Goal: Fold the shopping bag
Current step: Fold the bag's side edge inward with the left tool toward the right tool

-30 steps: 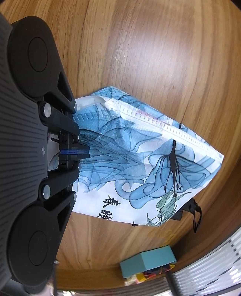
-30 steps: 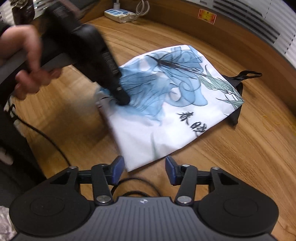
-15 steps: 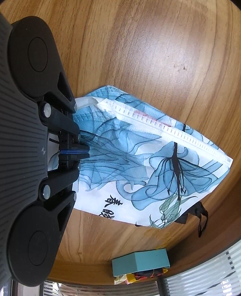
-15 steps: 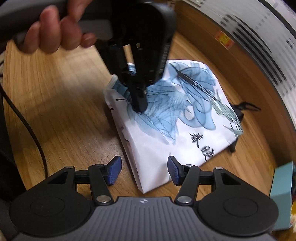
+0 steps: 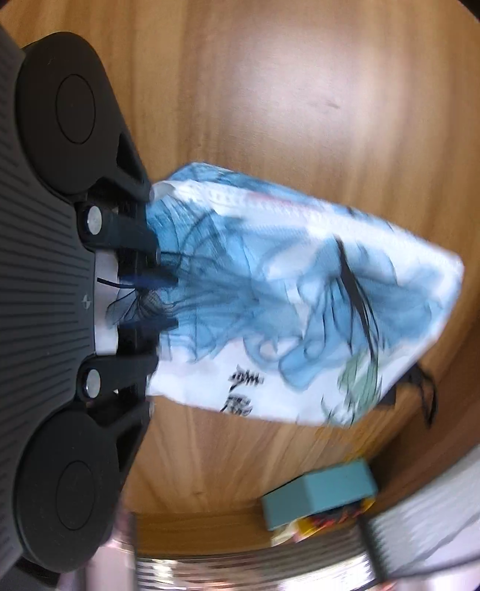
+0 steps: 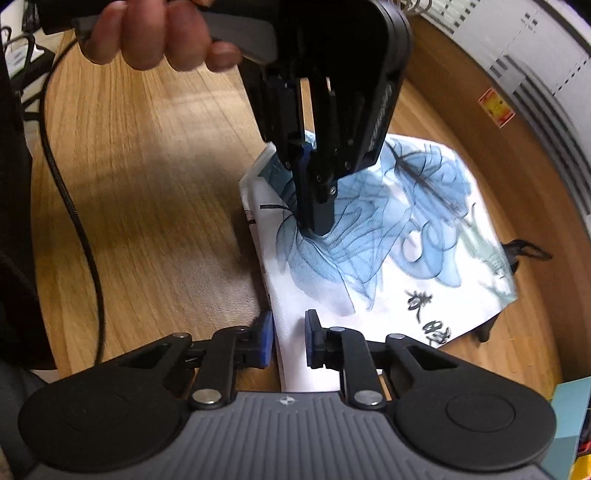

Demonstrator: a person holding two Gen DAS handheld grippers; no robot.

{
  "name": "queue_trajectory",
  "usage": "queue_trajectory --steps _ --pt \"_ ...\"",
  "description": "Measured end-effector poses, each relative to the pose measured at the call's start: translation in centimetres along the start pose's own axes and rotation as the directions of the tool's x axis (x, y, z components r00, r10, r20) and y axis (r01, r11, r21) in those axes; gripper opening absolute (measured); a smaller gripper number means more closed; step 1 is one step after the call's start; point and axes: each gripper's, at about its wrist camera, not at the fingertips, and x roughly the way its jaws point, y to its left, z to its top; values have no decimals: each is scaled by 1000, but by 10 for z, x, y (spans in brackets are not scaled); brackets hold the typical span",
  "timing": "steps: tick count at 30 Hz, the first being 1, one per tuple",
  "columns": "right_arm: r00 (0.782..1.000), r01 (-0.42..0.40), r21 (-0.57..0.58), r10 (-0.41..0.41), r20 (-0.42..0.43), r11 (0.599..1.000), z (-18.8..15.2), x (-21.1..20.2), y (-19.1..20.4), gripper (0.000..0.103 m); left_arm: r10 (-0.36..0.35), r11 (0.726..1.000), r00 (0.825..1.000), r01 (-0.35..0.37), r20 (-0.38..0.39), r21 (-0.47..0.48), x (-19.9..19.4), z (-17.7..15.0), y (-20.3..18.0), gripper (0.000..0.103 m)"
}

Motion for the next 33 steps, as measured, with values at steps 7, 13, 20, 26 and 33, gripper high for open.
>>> queue_trajectory --steps 7,13,20,26,33 --pt "999 -35 28 35 -6 999 4 1 5 20 83 879 996 -91 38 468 -22 -17 -39 65" --pt "998 -56 55 56 -6 997 -5 5 -5 20 147 718 987 -146 57 681 -32 -33 -52 65" --pt "996 -80 116 77 35 990 -7 4 -16 18 159 642 986 -142 50 753 -24 -36 -64 67" --pt "995 -86 164 77 64 983 -7 -6 -25 14 145 618 989 -124 42 776 -22 -41 -68 68" --pt "994 -91 227 75 77 970 -8 -21 -34 14 135 477 989 -123 66 870 -16 -64 -77 68"
